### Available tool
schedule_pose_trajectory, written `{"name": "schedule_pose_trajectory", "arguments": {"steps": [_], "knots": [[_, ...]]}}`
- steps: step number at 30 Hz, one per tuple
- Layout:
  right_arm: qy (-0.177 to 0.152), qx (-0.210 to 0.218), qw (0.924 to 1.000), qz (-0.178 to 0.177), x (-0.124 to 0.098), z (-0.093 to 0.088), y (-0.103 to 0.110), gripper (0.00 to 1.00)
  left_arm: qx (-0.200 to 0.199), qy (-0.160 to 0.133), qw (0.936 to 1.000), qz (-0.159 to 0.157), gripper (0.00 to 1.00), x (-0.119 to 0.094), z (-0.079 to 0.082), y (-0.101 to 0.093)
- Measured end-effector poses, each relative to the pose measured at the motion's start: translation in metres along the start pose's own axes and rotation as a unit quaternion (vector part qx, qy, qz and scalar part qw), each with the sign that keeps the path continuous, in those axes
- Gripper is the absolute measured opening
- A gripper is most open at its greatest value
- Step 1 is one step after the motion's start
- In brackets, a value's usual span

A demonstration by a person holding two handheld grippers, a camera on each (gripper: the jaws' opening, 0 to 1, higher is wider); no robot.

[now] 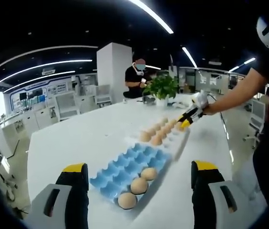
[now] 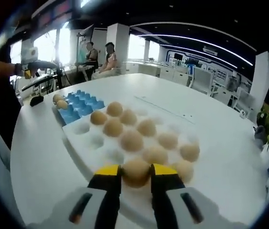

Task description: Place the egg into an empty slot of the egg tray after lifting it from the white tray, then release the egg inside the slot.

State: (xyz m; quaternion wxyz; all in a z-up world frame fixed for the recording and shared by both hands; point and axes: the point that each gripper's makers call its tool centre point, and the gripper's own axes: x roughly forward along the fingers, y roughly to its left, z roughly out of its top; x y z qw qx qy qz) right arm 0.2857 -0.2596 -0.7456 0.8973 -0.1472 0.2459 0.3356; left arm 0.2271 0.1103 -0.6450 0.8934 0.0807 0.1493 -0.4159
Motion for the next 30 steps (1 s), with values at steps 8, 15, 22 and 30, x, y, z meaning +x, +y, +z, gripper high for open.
{"name": "schedule_pose_trajectory", "arguments": {"steps": [8,15,22,30], "knots": [[-0.025,-0.017,0.9995,0.013,-0.001,0.026,0.015,0.25,-0.001,0.002,1.0,0.0,0.91,-0.003,-0.004,0.001],[-0.036,-0.025,0.9986,0.031,0.012,0.042,0.034,0.25,-0.002,-0.002,1.0,0.001,0.91,-0.005,-0.005,0.0],[-0.045,-0.028,0.997,0.056,0.033,0.057,0.059,0.25,-0.003,-0.004,1.0,0.001,0.92,-0.008,-0.007,0.001],[-0.058,-0.038,0.9936,0.09,0.055,0.077,0.092,0.25,-0.004,-0.004,1.0,0.004,0.92,-0.013,-0.009,0.004]]}}
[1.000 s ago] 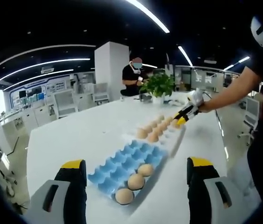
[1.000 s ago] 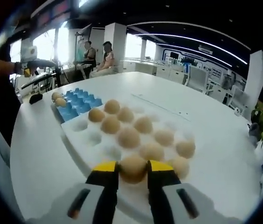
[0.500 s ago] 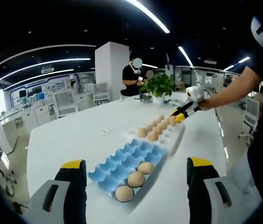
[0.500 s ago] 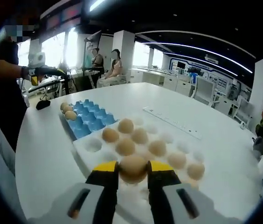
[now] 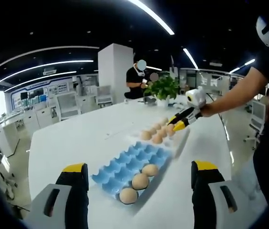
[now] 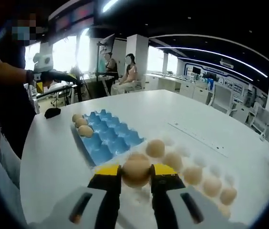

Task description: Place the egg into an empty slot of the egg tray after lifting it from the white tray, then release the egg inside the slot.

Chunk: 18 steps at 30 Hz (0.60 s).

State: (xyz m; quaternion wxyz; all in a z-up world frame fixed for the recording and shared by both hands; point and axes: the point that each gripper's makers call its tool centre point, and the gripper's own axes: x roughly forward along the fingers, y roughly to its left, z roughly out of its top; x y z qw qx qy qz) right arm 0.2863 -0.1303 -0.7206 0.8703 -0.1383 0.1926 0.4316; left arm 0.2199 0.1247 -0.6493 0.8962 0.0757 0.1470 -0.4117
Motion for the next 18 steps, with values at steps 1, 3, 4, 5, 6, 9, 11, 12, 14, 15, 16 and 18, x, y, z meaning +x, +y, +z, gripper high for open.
{"name": "schedule_pose_trajectory", "arguments": {"steps": [1,3,4,5,6,9,11,12,14,15,16,18], "knots": [[-0.001,0.0,1.0,0.003,0.004,0.003,0.003,0.25,0.0,0.0,1.0,0.0,0.92,0.0,0.0,0.0],[-0.006,-0.003,0.9999,0.013,0.013,0.009,0.012,0.25,-0.001,0.0,1.0,0.002,0.92,-0.002,-0.001,0.001],[-0.007,-0.003,0.9999,0.015,0.015,0.01,0.014,0.25,-0.002,0.0,1.0,0.003,0.92,-0.003,-0.001,0.002],[-0.007,-0.002,0.9998,0.02,0.019,0.011,0.017,0.25,-0.002,0.0,1.0,0.003,0.92,-0.003,-0.002,0.002],[-0.008,-0.008,0.9995,0.029,0.026,0.015,0.025,0.25,-0.002,0.0,1.0,0.004,0.92,-0.005,-0.002,0.003],[-0.011,-0.011,0.9989,0.044,0.038,0.021,0.038,0.25,-0.004,-0.001,1.0,0.007,0.92,-0.008,-0.003,0.004],[-0.013,-0.013,0.9985,0.051,0.044,0.024,0.045,0.25,-0.004,-0.001,1.0,0.008,0.92,-0.01,-0.004,0.006],[-0.014,-0.014,0.9981,0.058,0.048,0.026,0.049,0.25,-0.004,0.0,0.9999,0.01,0.92,-0.011,-0.004,0.006],[-0.015,-0.02,0.9975,0.067,0.055,0.03,0.058,0.25,-0.005,-0.001,0.9999,0.011,0.92,-0.013,-0.005,0.006],[-0.015,-0.021,0.9971,0.072,0.059,0.032,0.062,0.25,-0.006,-0.001,0.9999,0.011,0.92,-0.014,-0.005,0.006],[-0.015,-0.023,0.9968,0.076,0.062,0.033,0.065,0.25,-0.006,-0.001,0.9999,0.013,0.92,-0.015,-0.005,0.006],[-0.013,-0.027,0.9961,0.083,0.068,0.034,0.072,0.25,-0.006,-0.001,0.9999,0.014,0.92,-0.016,-0.005,0.007]]}}
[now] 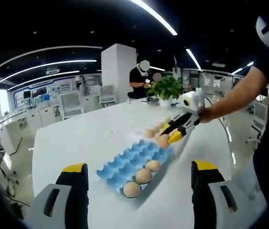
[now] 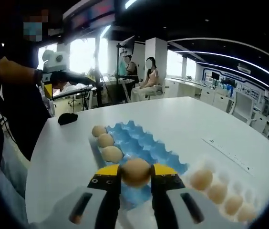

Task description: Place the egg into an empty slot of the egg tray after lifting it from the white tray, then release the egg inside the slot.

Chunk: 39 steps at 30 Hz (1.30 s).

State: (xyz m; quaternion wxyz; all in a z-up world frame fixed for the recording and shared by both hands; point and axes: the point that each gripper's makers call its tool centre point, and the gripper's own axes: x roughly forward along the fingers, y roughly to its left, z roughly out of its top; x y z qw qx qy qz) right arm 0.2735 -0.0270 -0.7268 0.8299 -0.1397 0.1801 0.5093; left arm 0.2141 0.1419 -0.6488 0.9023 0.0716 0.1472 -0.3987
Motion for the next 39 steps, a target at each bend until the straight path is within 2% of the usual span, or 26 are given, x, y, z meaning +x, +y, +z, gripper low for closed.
{"name": "schedule_pose_trajectory", "arguments": {"steps": [19,24,39], "knots": [[0.029,-0.007,0.9994,0.017,0.03,-0.017,0.017,0.25,-0.002,0.003,1.0,0.007,0.92,-0.012,-0.004,0.003],[0.04,-0.011,0.999,0.019,0.034,-0.024,0.02,0.25,-0.001,0.004,0.9999,0.009,0.91,-0.014,-0.004,0.004],[0.046,-0.022,0.9985,0.02,0.038,-0.025,0.019,0.26,-0.001,0.004,0.9999,0.01,0.91,-0.015,-0.004,0.003]]}}
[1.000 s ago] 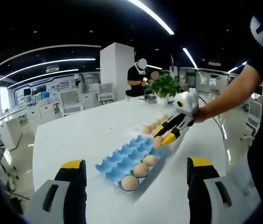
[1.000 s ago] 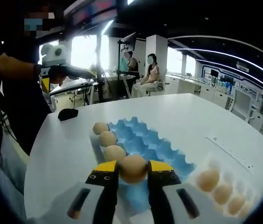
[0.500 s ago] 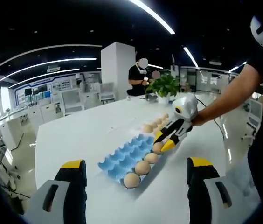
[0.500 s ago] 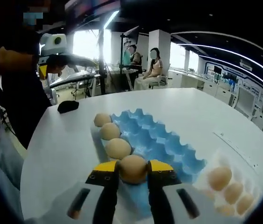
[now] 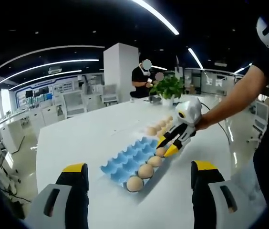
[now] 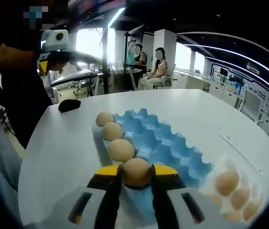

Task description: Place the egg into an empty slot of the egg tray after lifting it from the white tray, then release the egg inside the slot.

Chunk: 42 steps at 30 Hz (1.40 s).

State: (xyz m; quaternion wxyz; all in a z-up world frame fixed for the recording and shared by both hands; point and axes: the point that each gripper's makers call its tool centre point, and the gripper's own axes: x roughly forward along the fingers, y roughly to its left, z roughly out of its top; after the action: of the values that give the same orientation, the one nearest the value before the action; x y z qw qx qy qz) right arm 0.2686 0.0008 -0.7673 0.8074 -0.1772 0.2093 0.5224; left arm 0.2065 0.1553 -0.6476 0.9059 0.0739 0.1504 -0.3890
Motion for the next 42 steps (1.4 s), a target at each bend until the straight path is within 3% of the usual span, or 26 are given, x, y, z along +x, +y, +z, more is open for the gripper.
{"name": "schedule_pose_trajectory", "arguments": {"steps": [4,21,42], "knots": [[-0.003,-0.002,1.0,0.0,-0.001,-0.001,0.001,0.35,0.0,-0.001,1.0,-0.001,0.91,0.001,0.001,0.0],[-0.022,0.013,0.9994,-0.024,-0.03,-0.003,-0.013,0.35,0.006,-0.004,0.9999,-0.012,0.91,0.011,0.005,-0.003],[-0.015,0.065,0.9927,-0.1,-0.104,-0.05,-0.057,0.35,0.013,-0.002,0.9994,-0.033,0.91,0.029,0.013,-0.016]]}}
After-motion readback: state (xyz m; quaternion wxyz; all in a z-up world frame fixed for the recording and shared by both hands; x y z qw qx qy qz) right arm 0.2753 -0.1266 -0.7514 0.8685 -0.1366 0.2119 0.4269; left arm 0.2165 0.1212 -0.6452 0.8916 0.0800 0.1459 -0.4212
